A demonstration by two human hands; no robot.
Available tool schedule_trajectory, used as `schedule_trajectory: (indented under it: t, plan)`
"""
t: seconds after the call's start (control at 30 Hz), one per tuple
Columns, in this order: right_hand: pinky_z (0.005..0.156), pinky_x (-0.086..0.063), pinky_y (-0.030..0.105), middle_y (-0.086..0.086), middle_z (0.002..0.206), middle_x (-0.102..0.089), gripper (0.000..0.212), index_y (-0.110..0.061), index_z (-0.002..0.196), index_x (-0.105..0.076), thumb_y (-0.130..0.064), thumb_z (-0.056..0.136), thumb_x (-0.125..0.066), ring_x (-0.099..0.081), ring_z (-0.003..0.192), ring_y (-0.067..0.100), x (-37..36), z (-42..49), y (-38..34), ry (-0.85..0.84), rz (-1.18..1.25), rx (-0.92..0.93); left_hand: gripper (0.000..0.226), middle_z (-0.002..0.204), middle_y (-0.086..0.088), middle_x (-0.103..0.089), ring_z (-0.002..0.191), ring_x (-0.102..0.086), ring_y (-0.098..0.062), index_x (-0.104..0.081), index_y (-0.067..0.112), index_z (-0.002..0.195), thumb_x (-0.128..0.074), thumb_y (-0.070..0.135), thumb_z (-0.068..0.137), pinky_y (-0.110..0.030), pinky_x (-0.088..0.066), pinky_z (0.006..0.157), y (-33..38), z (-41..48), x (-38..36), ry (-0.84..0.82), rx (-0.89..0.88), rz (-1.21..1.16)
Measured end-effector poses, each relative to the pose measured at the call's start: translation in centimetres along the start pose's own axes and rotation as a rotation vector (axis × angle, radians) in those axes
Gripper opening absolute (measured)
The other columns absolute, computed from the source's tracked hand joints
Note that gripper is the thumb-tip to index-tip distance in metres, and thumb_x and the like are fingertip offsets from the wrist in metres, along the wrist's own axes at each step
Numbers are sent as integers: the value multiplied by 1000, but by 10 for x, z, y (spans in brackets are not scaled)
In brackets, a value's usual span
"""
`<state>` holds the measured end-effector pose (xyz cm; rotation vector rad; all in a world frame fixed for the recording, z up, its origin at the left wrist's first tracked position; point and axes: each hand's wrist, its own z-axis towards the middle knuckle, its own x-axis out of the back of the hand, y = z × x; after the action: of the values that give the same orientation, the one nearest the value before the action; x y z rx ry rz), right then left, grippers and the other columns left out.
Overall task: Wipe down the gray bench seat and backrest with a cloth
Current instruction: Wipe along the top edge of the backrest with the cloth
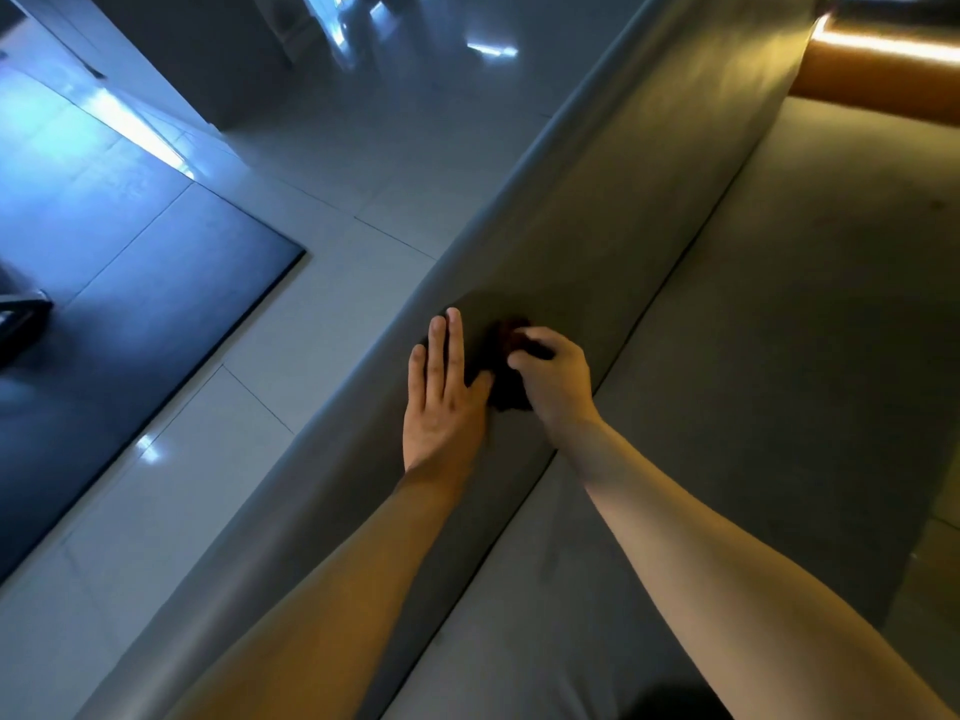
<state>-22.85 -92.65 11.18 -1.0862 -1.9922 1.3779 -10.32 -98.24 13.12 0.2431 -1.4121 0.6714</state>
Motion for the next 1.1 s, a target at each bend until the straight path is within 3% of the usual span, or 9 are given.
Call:
schedule_trajectory:
  t: [0.07, 0.17, 0.3, 0.47, 0.6, 0.73, 0.8, 0.9, 1.1]
  plan:
    - [93, -54, 23, -2, 115, -65, 22, -27, 108, -71, -14, 91, -68, -63, 107, 12, -4, 6, -22, -5, 24, 213, 55, 168, -18, 13, 154, 19, -34, -46, 22, 151, -52, 19, 97, -47, 21, 122, 3, 0, 3, -10, 18, 19]
    - [86, -44, 4, -2, 120, -55, 25, -16, 120, -66, -10, 96, -64, -56, 107, 9, -17, 13, -33, -21, -72, 376, 74, 167, -17, 20, 152, 25, -32, -12, 20, 163, -43, 21, 96, -46, 26, 119, 7, 2, 4, -34, 45, 66]
    - [82, -38, 0, -2, 121, -52, 25, -12, 121, -63, -6, 96, -60, -53, 107, 10, -19, 14, 3, 47, -168, 344, 72, 166, -18, 19, 154, 21, -32, -24, 21, 161, -55, 29, 96, -48, 23, 120, 10, -1, -9, -64, 30, 89]
    - [87, -41, 21, -6, 130, -48, 36, -18, 133, -58, -5, 101, -50, -50, 111, 11, 0, 11, 41, 42, -146, -12, 41, 168, -12, 11, 153, 23, -34, -62, 28, 131, -67, 29, 90, -52, 26, 118, 20, -9, -34, -165, -97, 111]
    - [84, -50, 29, 1, 125, -61, 35, -23, 127, -64, -7, 96, -58, -59, 109, 19, 11, 21, 36, 39, -100, -169, 51, 168, -10, 13, 151, 28, -34, -56, 34, 139, -67, 28, 89, -53, 29, 115, 28, -15, -44, -187, -113, 112]
    - [86, -44, 8, 0, 119, -57, 26, -14, 120, -66, -9, 94, -63, -57, 106, 12, 11, 33, 26, 82, -102, 248, 49, 170, -10, -4, 156, 13, -33, -58, 33, 141, -65, 32, 92, -54, 19, 120, 33, -19, -59, -119, -116, 102]
    - [88, -42, 8, 0, 119, -51, 25, -8, 119, -64, -3, 94, -62, -55, 108, 15, 1, 36, 39, 108, -155, 360, 67, 170, -11, 1, 156, 13, -33, -37, 26, 157, -60, 32, 94, -55, 18, 120, 39, -22, -72, -112, -116, 132]
    - [96, -47, 26, 0, 123, -47, 26, -9, 121, -59, -1, 96, -58, -53, 115, 22, -15, 40, 56, 163, -138, 301, 86, 169, -15, 6, 154, 17, -35, 5, 14, 162, -50, 33, 98, -56, 18, 120, 47, -29, -92, -56, -102, 204]
    - [91, -45, 28, 7, 125, -47, 27, -11, 124, -57, -2, 99, -51, -54, 111, 24, 6, 47, 109, 218, -162, 16, 93, 169, -13, 12, 154, 19, -35, 16, 19, 160, -51, 36, 96, -52, 22, 120, 67, -54, -121, -133, -101, 115]
